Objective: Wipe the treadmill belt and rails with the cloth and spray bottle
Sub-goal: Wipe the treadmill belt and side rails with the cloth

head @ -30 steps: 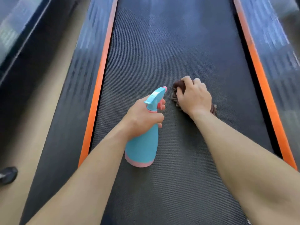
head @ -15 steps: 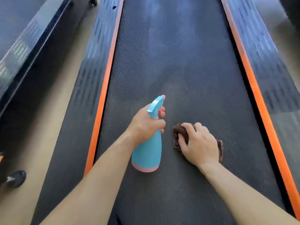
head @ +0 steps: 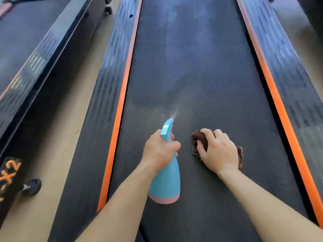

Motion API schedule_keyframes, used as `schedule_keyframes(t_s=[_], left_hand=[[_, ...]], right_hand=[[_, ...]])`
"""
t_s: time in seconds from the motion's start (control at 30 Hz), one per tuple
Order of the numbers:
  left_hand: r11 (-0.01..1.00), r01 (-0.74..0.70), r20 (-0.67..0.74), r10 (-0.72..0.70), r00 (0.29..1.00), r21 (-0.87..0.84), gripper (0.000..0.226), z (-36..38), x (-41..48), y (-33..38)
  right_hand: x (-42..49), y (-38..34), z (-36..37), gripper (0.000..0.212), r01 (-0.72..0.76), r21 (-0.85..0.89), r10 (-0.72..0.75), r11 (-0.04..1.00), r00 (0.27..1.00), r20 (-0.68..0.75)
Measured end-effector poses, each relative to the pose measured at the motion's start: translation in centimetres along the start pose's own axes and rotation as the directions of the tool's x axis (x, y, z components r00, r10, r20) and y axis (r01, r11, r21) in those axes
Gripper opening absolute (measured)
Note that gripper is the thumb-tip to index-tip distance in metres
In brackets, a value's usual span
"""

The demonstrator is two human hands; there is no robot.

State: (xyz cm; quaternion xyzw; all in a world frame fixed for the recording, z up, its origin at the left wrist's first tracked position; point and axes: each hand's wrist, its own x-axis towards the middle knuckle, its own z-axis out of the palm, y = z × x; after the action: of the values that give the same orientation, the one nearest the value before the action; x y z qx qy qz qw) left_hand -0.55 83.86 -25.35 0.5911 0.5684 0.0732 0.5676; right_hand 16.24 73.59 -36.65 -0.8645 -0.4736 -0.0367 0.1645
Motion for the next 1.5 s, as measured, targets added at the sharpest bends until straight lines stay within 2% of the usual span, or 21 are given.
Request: schedule_keyframes(t_s=[0.1,0.17,0.3,0.37,0.5,0.57,0.6,0.67,0.73,0.8,0.87,0.93,0.97,1.03,1.1,1.17,1.23,1.3,1.43,1.5], left_hand=[[1.0,0.02,0.026,-0.021,0.999,0.016,0.024,-0.4,0.2,-0.6],[1.0,0.01,0.065,-0.01,0.998,-0.001,0.038,-0.3,0.5,-1.0],[1.0,-0.004,0.091,0.006,0.996,-0.031,0.038,-0.2,0.9,-1.0],[0.997,-0.016,0.08,0.022,0.997,-0.08,0.046,-0.6,1.2,-0.7],[0.984,-0.049,0.04,0.057,0.998,-0.172,0.045,-2.0,2.1,-0.1],[0.981,-0.064,0.012,0.067,0.998,-0.181,0.043,-2.8,2.7,0.1],[0.981,-0.077,0.001,0.078,0.997,-0.176,0.042,-3.1,3.1,0.3],[0.983,-0.1,-0.026,0.098,0.995,-0.154,0.043,-3.5,4.1,0.5],[0.983,-0.115,-0.046,0.109,0.993,-0.142,0.043,-3.6,4.7,0.7],[0.983,-0.111,-0.046,0.105,0.993,-0.148,0.041,-3.6,5.1,0.7],[0.984,-0.096,-0.023,0.094,0.995,-0.151,0.041,-3.4,5.2,0.6],[0.983,-0.092,-0.019,0.09,0.996,-0.161,0.041,-3.5,5.3,0.6],[0.982,-0.086,-0.02,0.084,0.996,-0.17,0.042,-3.5,5.4,0.6],[0.979,-0.082,-0.029,0.078,0.997,-0.188,0.044,-3.5,5.7,0.6],[0.977,-0.095,-0.034,0.09,0.995,-0.192,0.042,-3.6,6.0,0.6],[0.975,-0.109,-0.033,0.105,0.994,-0.194,0.04,-3.7,6.3,0.8],[0.973,-0.106,-0.043,0.099,0.994,-0.205,0.04,-3.7,6.6,0.8],[0.971,-0.106,-0.052,0.097,0.994,-0.217,0.041,-3.9,6.7,1.1],[0.966,-0.103,-0.056,0.092,0.994,-0.235,0.039,-4.1,6.1,1.5],[0.967,-0.111,-0.067,0.099,0.993,-0.229,0.04,-4.4,6.1,1.5]], right_hand=[[0.5,-0.1,-0.2,0.034,-0.012,0.026,0.012,1.0,1.0,0.009],[1.6,-0.2,-0.4,0.034,-0.013,0.034,0.013,0.999,1.0,0.007],[8.3,-1.1,0.5,0.035,-0.178,0.08,0.173,0.981,0.983,0.068],[12.8,-1.9,1.3,0.038,-0.225,0.103,0.213,0.969,0.97,0.117],[17.0,-4.1,2.8,0.041,-0.182,0.058,0.171,0.982,0.972,0.162],[14.6,-5.2,2.9,0.039,-0.071,0.008,0.07,0.997,0.989,0.127],[12.4,-5.7,2.8,0.038,0.05,0.006,-0.05,0.999,0.993,0.104],[7.5,-6.0,2.5,0.037,0.32,0.07,-0.326,0.945,0.94,0.102],[7.6,-4.5,2.5,0.039,0.463,0.074,-0.469,0.883,0.874,0.127],[11.4,-3.9,3.1,0.038,0.39,0.004,-0.388,0.921,0.916,0.102],[15.7,-3.8,3.7,0.036,0.143,-0.014,-0.142,0.99,0.987,0.077],[18.5,-4.3,4.4,0.036,-0.033,0.01,0.032,0.999,0.995,0.095],[18.7,-4.8,4.4,0.035,-0.069,0.001,0.069,0.998,0.994,0.087],[16.7,-5.8,4.3,0.033,-0.025,-0.034,0.026,0.999,0.999,0.046],[12.4,-6.4,3.9,0.031,0.153,-0.018,-0.152,0.988,0.988,0.014],[8.2,-6.5,3.7,0.032,0.352,0.042,-0.353,0.935,0.935,0.025],[8.3,-5.9,3.8,0.034,0.419,0.057,-0.421,0.906,0.906,0.048],[11.4,-6.1,4.3,0.036,0.366,0.034,-0.367,0.93,0.929,0.035],[17.0,-8.0,5.3,0.034,0.073,-0.004,-0.073,0.997,0.995,0.068],[15.9,-8.8,5.2,0.033,0.057,-0.014,-0.056,0.998,0.996,0.062]])
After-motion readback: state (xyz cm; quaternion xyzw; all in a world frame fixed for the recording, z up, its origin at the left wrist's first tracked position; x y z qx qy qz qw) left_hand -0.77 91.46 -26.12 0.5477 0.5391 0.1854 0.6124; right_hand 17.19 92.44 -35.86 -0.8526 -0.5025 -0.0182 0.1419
